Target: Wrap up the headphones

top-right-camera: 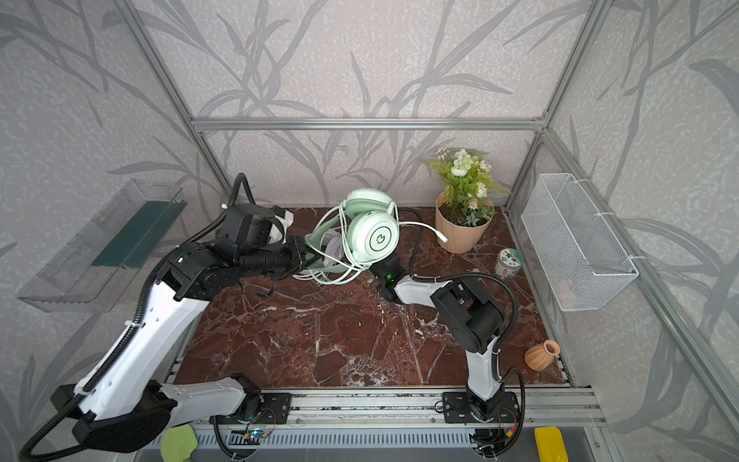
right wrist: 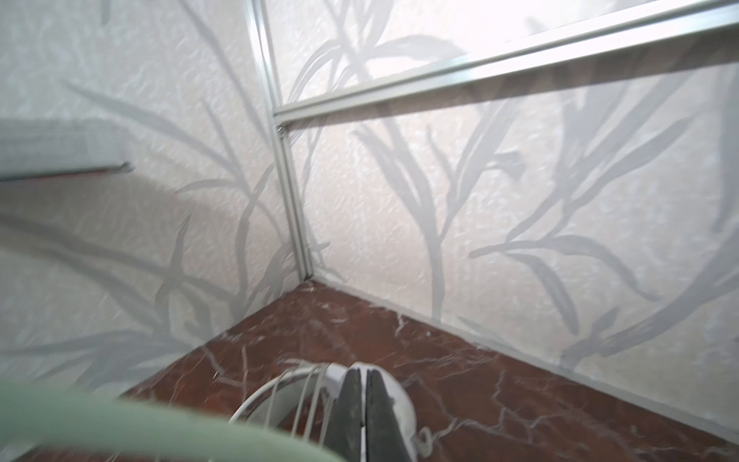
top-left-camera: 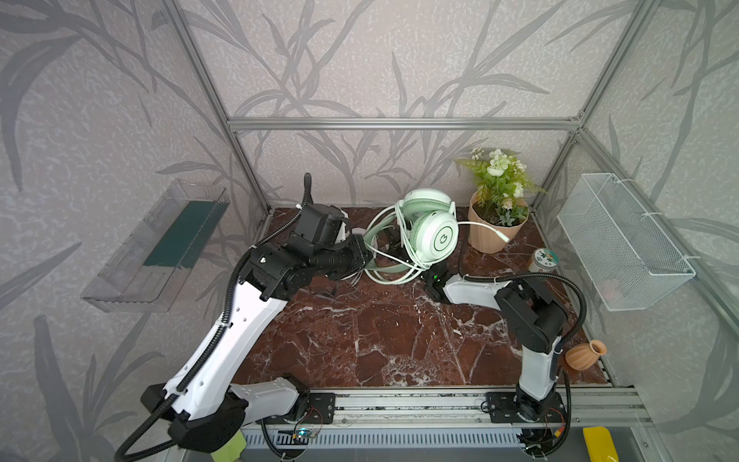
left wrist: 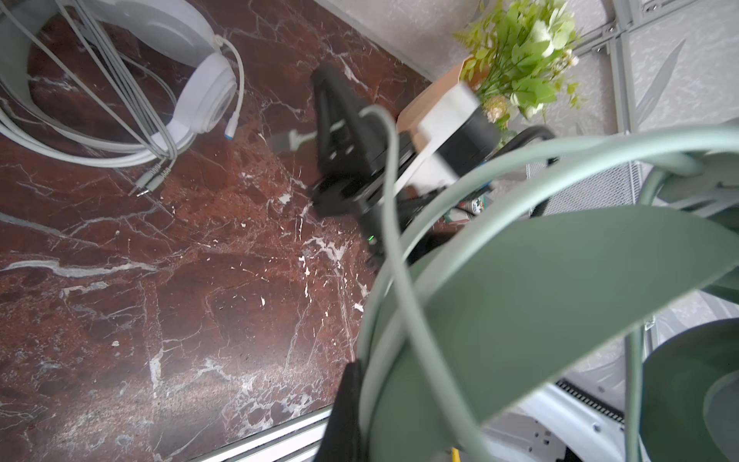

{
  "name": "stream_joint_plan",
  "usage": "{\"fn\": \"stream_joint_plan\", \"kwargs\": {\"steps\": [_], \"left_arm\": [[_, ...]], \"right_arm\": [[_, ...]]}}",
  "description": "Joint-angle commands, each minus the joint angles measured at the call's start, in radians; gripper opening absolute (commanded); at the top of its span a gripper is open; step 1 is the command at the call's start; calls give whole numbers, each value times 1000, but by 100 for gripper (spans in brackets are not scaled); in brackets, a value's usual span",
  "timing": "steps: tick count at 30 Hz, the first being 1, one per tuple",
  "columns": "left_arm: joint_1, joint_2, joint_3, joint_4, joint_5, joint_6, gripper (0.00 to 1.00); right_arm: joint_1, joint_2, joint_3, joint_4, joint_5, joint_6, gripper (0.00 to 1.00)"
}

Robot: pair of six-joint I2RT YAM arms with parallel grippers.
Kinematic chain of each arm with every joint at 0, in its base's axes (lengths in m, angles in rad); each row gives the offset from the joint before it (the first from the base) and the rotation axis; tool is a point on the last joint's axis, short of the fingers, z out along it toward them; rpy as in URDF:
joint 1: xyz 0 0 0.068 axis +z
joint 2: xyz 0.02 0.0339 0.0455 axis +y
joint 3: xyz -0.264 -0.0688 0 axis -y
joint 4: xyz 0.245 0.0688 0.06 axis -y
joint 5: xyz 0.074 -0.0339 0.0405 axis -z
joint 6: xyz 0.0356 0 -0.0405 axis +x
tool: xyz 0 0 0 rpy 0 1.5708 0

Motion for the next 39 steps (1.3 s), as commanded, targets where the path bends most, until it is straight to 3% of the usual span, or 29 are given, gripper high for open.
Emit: {"fn": "stream_joint_plan", "kwargs": {"steps": [1, 8, 15, 22, 26, 31, 35, 39], "left_arm": [[-16, -40, -6, 36, 55, 10, 0], [-34, -53, -26, 1, 70, 56, 0], [-33, -93, 15, -13, -12, 75, 0], [-3, -91, 46, 32, -190, 104, 0], [71, -83, -18, 89, -254, 113, 0], [144, -48, -88, 145, -314, 124, 0], [157, -10, -148, 183, -404, 107, 0], [184, 18, -213, 244, -425, 63, 0]], "right_arm": [[-61, -50, 34, -41, 44, 92, 0], [-167, -34, 54, -77, 73, 192, 0], [-167, 3, -21, -57, 48, 243, 0], [-22, -54, -231, 48, 9, 173, 0], [74, -140, -425, 110, 32, 120, 0], [157, -273, -638, 140, 48, 144, 0], [242, -450, -705, 5, 65, 133, 0], [323, -585, -608, -385, -23, 127, 0]]}}
